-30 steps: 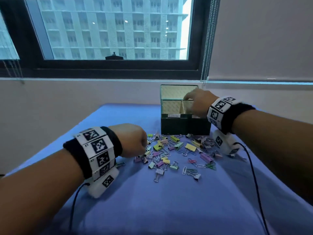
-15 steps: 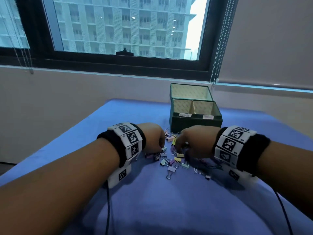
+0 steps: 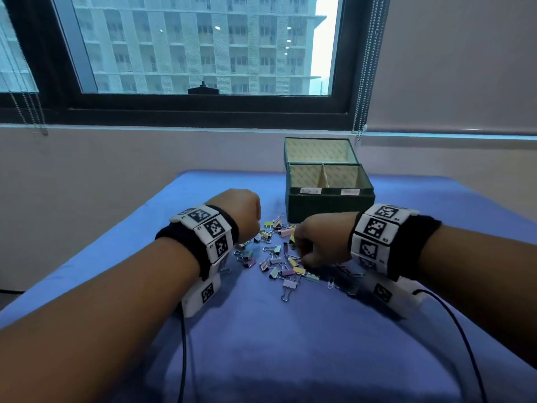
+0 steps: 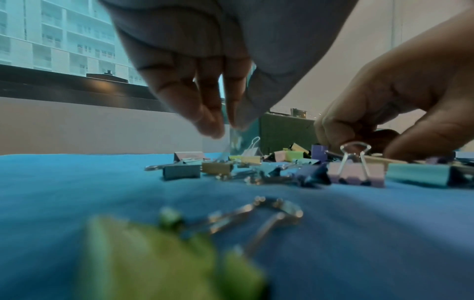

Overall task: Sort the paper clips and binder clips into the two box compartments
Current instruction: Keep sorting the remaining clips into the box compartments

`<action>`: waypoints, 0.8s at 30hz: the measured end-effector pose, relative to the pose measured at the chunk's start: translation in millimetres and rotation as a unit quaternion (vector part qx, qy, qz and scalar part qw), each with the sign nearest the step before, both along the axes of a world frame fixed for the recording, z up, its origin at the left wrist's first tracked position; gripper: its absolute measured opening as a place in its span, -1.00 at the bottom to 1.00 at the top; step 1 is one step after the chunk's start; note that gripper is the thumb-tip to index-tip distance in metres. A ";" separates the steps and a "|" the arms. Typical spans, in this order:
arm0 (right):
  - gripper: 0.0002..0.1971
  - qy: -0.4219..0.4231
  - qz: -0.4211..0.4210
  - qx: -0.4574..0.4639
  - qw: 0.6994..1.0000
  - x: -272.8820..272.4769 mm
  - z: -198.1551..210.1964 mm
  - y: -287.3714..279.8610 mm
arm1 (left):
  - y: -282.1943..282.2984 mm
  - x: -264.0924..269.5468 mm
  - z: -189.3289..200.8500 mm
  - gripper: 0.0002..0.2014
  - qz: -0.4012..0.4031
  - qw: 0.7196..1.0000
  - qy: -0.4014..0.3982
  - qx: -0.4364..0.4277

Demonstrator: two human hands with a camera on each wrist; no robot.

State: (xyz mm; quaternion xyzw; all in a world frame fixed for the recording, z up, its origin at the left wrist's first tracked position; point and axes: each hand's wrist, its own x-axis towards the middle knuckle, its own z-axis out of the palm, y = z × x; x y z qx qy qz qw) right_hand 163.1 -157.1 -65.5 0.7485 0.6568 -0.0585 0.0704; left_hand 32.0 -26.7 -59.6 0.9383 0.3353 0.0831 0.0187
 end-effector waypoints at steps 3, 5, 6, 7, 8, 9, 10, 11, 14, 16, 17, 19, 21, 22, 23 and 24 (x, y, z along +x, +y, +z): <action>-0.91 0.016 -0.001 0.013 1.000 1.4 2.5 -3.5 | 0.8 2.7 -2.9 -0.80 0.020 0.997 0.074 -0.001; -0.99 0.036 0.000 0.044 0.998 5.5 5.7 -6.1 | 0.3 3.2 -3.2 -0.78 -0.003 0.996 0.085 -0.010; -0.97 0.047 -0.004 0.054 0.997 7.9 8.2 -8.0 | -0.8 3.4 -3.6 -0.79 -0.028 0.996 0.076 -0.021; -0.94 0.059 -0.010 0.053 0.997 10.0 11.5 -9.9 | -2.8 3.2 -4.2 -0.80 -0.058 0.996 0.064 -0.035; -0.93 0.066 -0.018 0.039 0.997 11.8 15.2 -11.9 | -5.8 2.6 -4.6 -0.81 -0.092 0.993 0.054 -0.047; -0.93 0.068 -0.024 0.016 0.997 13.0 18.7 -13.7 | -9.0 2.1 -5.4 -0.79 -0.126 0.989 0.052 -0.059; -0.94 0.059 -0.030 -0.012 0.998 13.9 21.1 -15.2 | -11.7 1.9 -6.1 -0.75 -0.160 0.983 0.052 -0.071; -0.94 0.041 -0.034 -0.038 0.998 13.9 23.1 -16.2 | -13.8 1.7 -6.2 -0.71 -0.188 0.977 0.058 -0.083; -0.90 -0.013 -0.033 -0.052 0.998 16.2 25.2 -17.4 | -18.3 1.0 -6.2 -0.71 -0.230 0.963 0.086 -0.110; -0.85 -0.024 -0.034 -0.027 0.999 20.4 26.4 -18.3 | -18.4 0.9 -6.7 -0.78 -0.226 0.966 0.080 -0.100; -0.84 -0.036 -0.035 -0.016 0.999 22.1 26.9 -19.0 | -18.3 0.5 -6.7 -0.81 -0.218 0.970 0.064 -0.087; -0.85 -0.053 -0.034 0.002 0.998 26.3 26.8 -19.6 | -17.6 0.7 -5.9 -0.86 -0.209 0.976 0.015 -0.062; -0.79 -0.046 -0.033 0.014 0.998 29.8 25.3 -20.5 | -16.9 1.4 -5.3 -0.90 -0.214 0.976 -0.013 -0.049; -0.76 -0.035 -0.031 0.014 0.999 30.5 24.1 -20.8 | -17.0 1.8 -5.6 -0.90 -0.216 0.975 -0.008 -0.049; -0.75 -0.024 -0.026 0.013 0.999 30.4 22.4 -20.6 | -17.3 2.3 -6.1 -0.88 -0.216 0.975 0.012 -0.051; -0.77 -0.015 -0.018 0.014 1.000 29.7 20.5 -19.9 | -17.8 3.5 -7.0 -0.83 -0.214 0.975 0.039 -0.051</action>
